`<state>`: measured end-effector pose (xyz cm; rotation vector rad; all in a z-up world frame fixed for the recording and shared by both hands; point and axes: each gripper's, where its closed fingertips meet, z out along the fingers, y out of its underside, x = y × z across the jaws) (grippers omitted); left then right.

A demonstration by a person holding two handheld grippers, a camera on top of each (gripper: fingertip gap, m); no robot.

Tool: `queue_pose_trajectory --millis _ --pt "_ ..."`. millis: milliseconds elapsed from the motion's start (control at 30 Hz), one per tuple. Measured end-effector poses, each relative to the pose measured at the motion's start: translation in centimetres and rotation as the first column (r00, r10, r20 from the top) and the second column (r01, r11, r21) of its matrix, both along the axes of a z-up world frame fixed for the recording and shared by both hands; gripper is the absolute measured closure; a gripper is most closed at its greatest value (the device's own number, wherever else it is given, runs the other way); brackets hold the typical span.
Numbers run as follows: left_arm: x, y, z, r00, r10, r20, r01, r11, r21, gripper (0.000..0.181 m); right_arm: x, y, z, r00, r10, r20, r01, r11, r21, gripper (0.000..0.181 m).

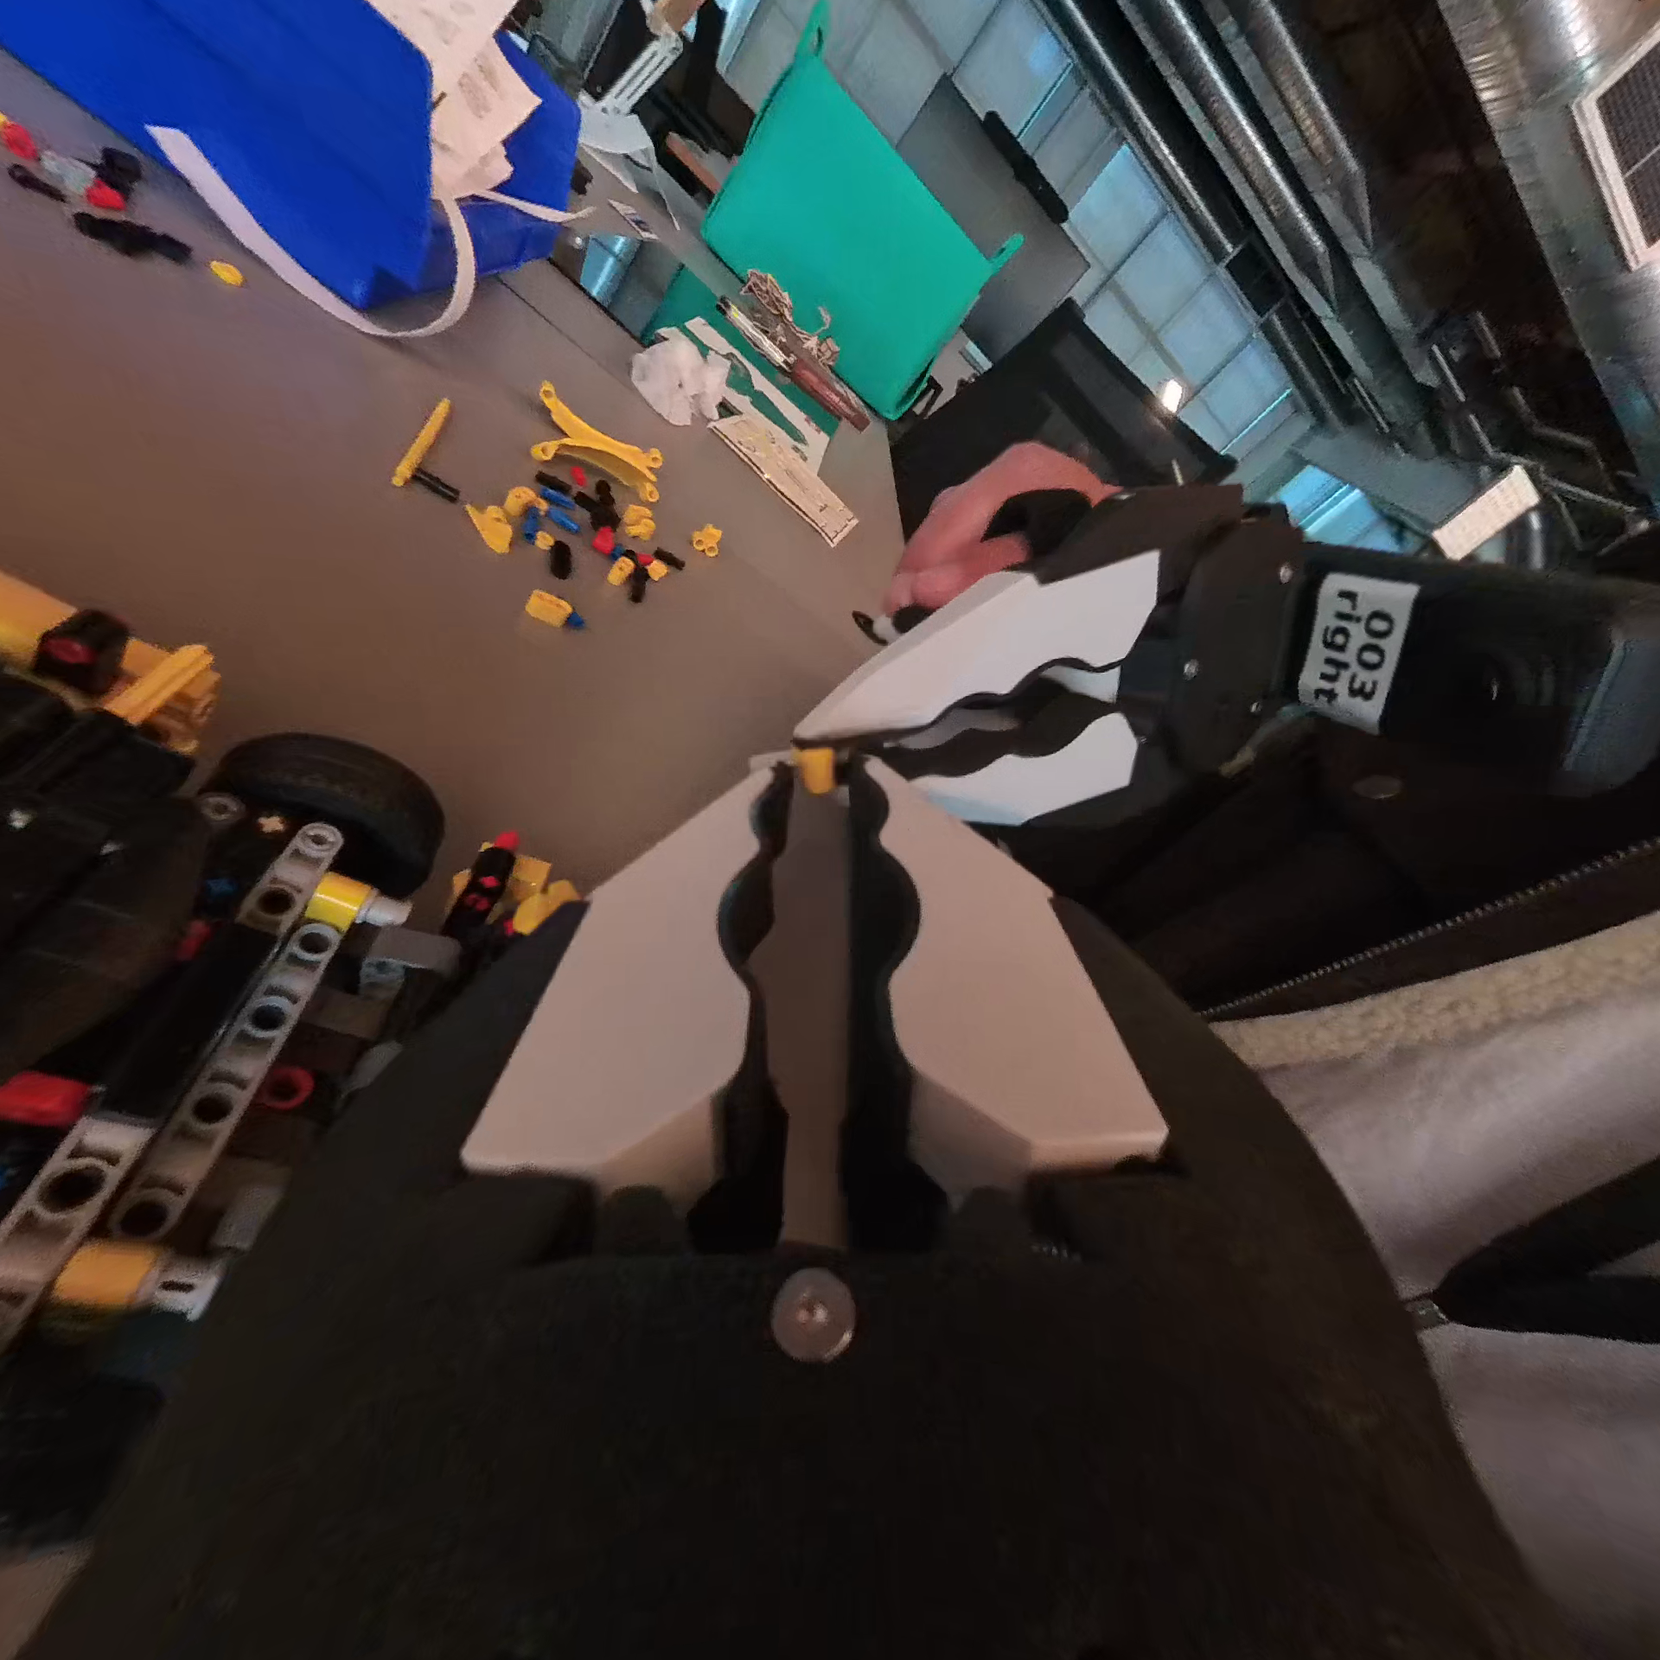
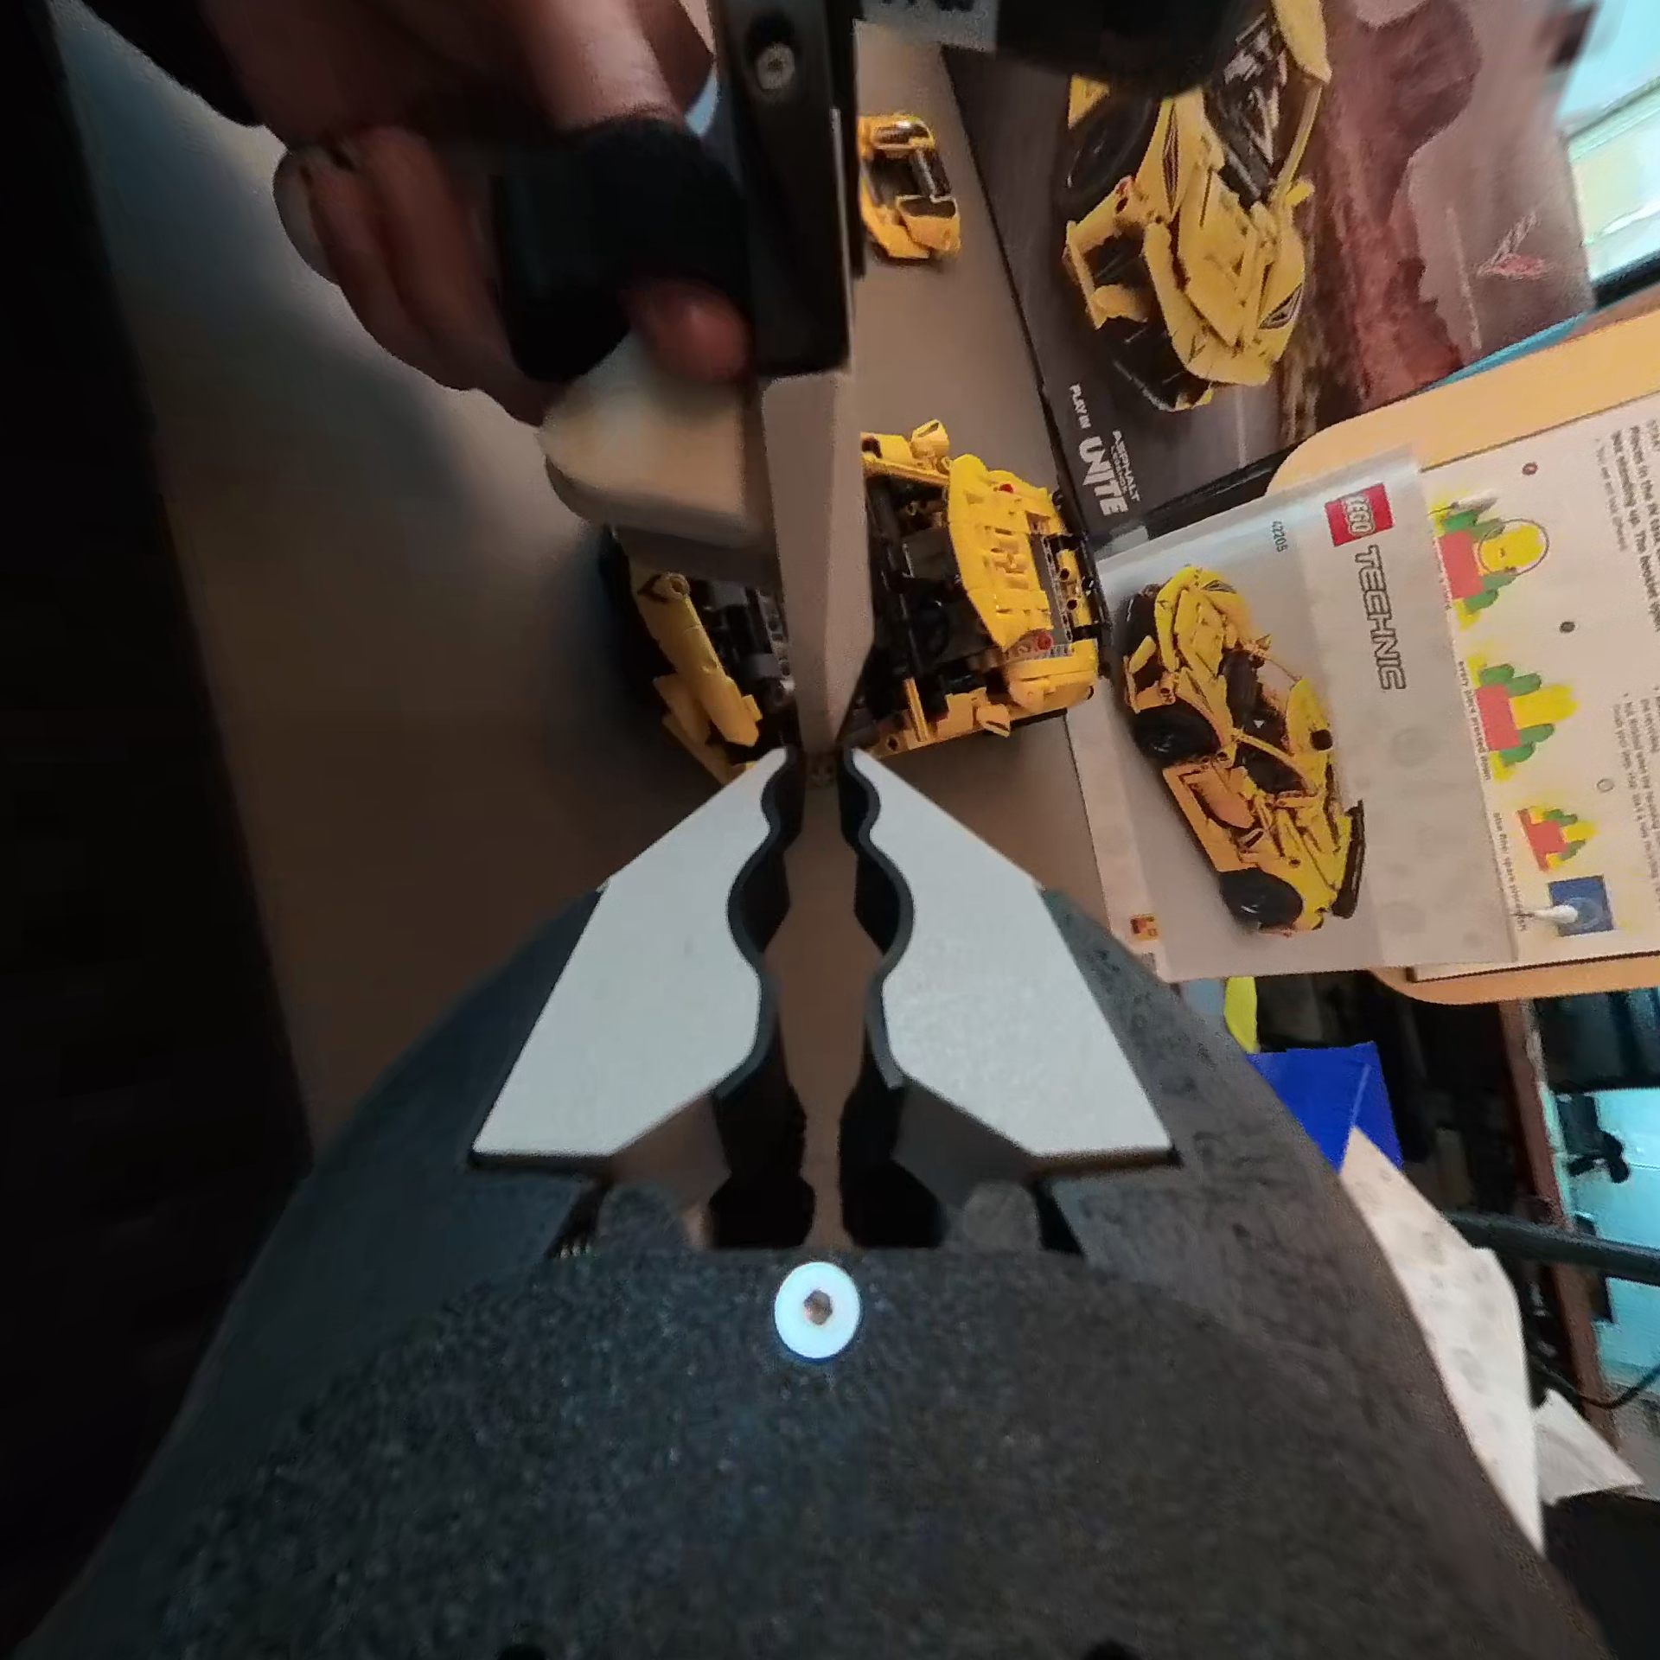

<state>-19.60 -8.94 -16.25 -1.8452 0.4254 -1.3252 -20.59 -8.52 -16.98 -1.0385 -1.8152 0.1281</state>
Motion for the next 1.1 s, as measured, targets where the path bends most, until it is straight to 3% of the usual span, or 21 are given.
queue_pose_trajectory --millis 100,200,233,267,300,367,433,467,500,567,733,1000,1100 --pt "0.0 0.0 -0.4 0.999 0.013 -0.041 -0.013 1.000 0.008 0.174 -0.1 0.0 -0.2 1.000 -0.006 0.001 0.006 0.998 0.059 0.175" --pt "0.1 -0.5 0.2 0.998 -0.008 -0.060 0.012 0.998 0.065 0.175 0.0 -0.5 0.4 0.995 -0.009 -0.099 0.014 0.999 0.046 0.175" --pt "0.1 -0.8 0.5 0.997 -0.021 -0.075 0.029 0.994 0.101 0.175 0.1 -0.9 0.8 0.988 -0.011 -0.154 0.004 0.999 -0.040 0.174" --pt "0.1 -1.1 0.8 0.995 -0.033 -0.095 0.046 0.988 0.145 0.175 0.2 -1.7 0.8 0.983 -0.008 -0.183 -0.032 0.976 -0.217 0.163" --pt "0.2 -1.5 1.4 0.994 -0.044 -0.097 0.063 0.979 0.194 0.175 0.2 -2.3 1.2 0.975 -0.018 -0.220 -0.083 0.893 -0.442 0.146" --pt "0.3 -2.5 3.5 0.996 -0.081 -0.036 0.088 0.953 0.289 0.174 0.9 -3.3 2.7 0.948 -0.023 -0.318 -0.247 0.577 -0.778 0.134" --pt "0.4 -3.5 5.0 0.993 -0.117 0.007 0.107 0.927 0.359 0.174 1.7 -3.4 4.9 0.904 -0.056 -0.423 -0.400 0.235 -0.886 0.135" --pt "0.5 -3.9 5.3 0.991 -0.135 0.016 0.119 0.918 0.379 0.175 2.1 -3.5 5.9 0.873 -0.070 -0.482 -0.472 0.121 -0.873 0.140" --pt "0.6 -4.2 5.6 0.989 -0.149 0.023 0.128 0.910 0.393 0.175 2.3 -3.7 6.6 0.846 -0.077 -0.528 -0.523 0.072 -0.849 0.146" --pt "0.7 -4.2 5.8 0.989 -0.145 0.029 0.121 0.906 0.406 0.175 1.7 -4.0 6.0 0.852 -0.079 -0.517 -0.508 0.113 -0.854 0.138" --pt "0.8 -3.9 5.4 0.992 -0.124 0.014 0.108 0.908 0.405 0.175 1.1 -4.1 5.8 0.845 -0.081 -0.528 -0.490 0.277 -0.827 0.155" --pt "1.0 -3.2 3.9 0.989 -0.040 -0.140 0.100 0.885 0.455 0.175 0.9 -3.6 4.0 0.906 -0.083 -0.415 -0.364 0.346 -0.865 0.158" --pt "1.3 -3.4 2.7 0.969 -0.044 -0.242 0.154 0.874 0.461 0.175 1.3 -3.9 2.4 0.958 -0.002 -0.288 -0.256 0.450 -0.855 0.162"
